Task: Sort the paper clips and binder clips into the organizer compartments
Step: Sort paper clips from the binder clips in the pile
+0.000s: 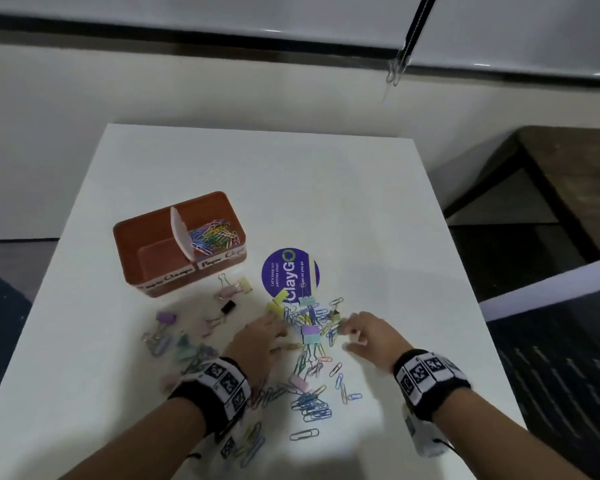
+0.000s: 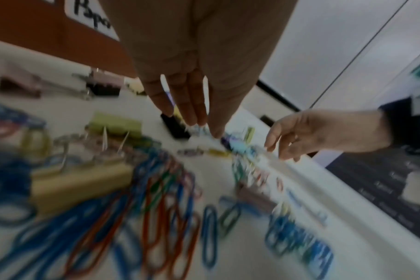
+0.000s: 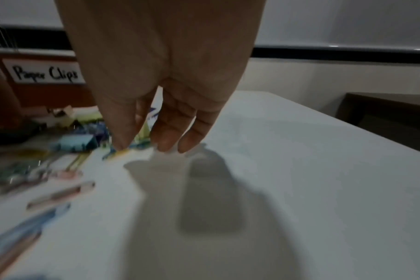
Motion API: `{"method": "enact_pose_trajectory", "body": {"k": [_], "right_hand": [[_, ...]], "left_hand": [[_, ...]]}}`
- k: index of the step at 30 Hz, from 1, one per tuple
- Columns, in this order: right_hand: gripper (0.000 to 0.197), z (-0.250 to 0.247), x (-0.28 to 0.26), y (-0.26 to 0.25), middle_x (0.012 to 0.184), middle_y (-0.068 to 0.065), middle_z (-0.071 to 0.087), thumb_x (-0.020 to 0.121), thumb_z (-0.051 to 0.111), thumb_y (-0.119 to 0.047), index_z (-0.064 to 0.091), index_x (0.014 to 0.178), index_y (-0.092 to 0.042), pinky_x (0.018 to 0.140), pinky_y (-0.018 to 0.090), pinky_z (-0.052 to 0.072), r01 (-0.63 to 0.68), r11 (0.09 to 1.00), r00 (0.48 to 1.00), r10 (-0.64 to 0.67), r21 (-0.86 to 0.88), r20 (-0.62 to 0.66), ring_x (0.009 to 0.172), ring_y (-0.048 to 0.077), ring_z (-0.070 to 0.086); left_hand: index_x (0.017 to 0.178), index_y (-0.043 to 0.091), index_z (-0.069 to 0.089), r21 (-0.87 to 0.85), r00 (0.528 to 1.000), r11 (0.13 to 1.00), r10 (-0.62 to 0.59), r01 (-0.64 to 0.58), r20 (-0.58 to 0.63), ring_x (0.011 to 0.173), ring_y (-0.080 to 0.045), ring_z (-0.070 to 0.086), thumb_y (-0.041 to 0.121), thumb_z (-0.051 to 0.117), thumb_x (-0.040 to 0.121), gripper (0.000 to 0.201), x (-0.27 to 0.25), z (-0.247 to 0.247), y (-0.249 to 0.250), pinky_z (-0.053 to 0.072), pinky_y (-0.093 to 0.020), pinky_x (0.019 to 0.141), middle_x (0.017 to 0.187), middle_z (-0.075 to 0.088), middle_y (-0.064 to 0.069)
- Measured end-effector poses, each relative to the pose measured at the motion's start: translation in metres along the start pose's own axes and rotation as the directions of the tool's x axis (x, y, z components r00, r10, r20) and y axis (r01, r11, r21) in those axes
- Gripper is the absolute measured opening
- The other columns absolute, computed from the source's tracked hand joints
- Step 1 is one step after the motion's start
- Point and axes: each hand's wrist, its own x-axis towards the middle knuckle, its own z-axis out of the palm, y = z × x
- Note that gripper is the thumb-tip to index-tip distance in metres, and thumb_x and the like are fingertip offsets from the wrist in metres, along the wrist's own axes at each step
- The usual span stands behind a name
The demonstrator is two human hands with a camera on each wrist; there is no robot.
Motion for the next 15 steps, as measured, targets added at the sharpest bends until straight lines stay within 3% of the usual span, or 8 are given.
{"method": "enact_pose_trajectory", "body": {"k": [3,7,9,11,15], "right_hand": [[0.032,0.015,-0.002,0.011,0.109,-0.004,0.052,0.088,0.061,-0.02,0.058,0.119,-0.026,0.089,0.029,0.046,0.018,0.999,1.0,-0.018,-0.049,-0.013,0.093,0.011,0.053],[0.045,0.023,0.01,0.01,0.116,-0.002,0.047,0.086,0.063,-0.024,0.052,0.129,-0.031,0.093,0.029,0.045,0.031,0.997,0.998,-0.035,-0.075,-0.058,0.103,0.015,0.05],[0.044,0.025,0.017,0.007,0.116,-0.001,0.045,0.084,0.067,-0.028,0.054,0.126,-0.029,0.092,0.029,0.045,0.035,0.997,0.996,-0.041,-0.068,-0.079,0.102,0.016,0.049],[0.04,0.026,0.024,0.004,0.114,0.0,0.045,0.081,0.07,-0.03,0.059,0.119,-0.026,0.089,0.029,0.046,0.03,0.998,0.995,-0.034,-0.05,-0.094,0.099,0.017,0.051],[0.025,0.028,0.034,0.0,0.107,0.001,0.049,0.078,0.072,-0.026,0.064,0.1,-0.019,0.082,0.03,0.047,-0.006,1.0,0.994,0.008,0.022,-0.109,0.092,0.019,0.053]], "left_hand": [[0.105,0.016,0.063,0.079,0.999,0.996,-0.045,0.045,0.001,0.105,-0.028,0.058,0.012,0.061,0.077,0.028,0.005,0.016,-0.003,0.049,-0.036,0.087,0.115,0.06,-0.005],[0.11,0.021,0.06,0.301,0.997,0.951,-0.074,0.066,0.014,0.115,-0.025,0.049,0.021,0.059,0.083,0.027,0.013,0.023,0.0,0.039,-0.034,0.092,0.12,0.056,0.001],[0.096,0.022,0.064,0.357,0.994,0.93,-0.108,0.093,0.024,0.106,-0.026,0.055,0.025,0.069,0.074,0.024,0.017,0.017,0.004,0.04,-0.035,0.084,0.107,0.063,0.002],[0.071,0.027,0.064,0.438,0.993,0.896,-0.11,0.077,0.049,0.084,-0.022,0.062,0.032,0.085,0.049,0.031,0.019,0.012,0.006,0.045,-0.035,0.068,0.079,0.067,0.008],[0.059,0.027,0.057,0.541,0.997,0.841,-0.05,0.009,0.061,0.074,-0.018,0.058,0.027,0.083,0.05,0.028,0.018,0.014,-0.001,0.041,-0.031,0.064,0.062,0.06,0.012]]}}
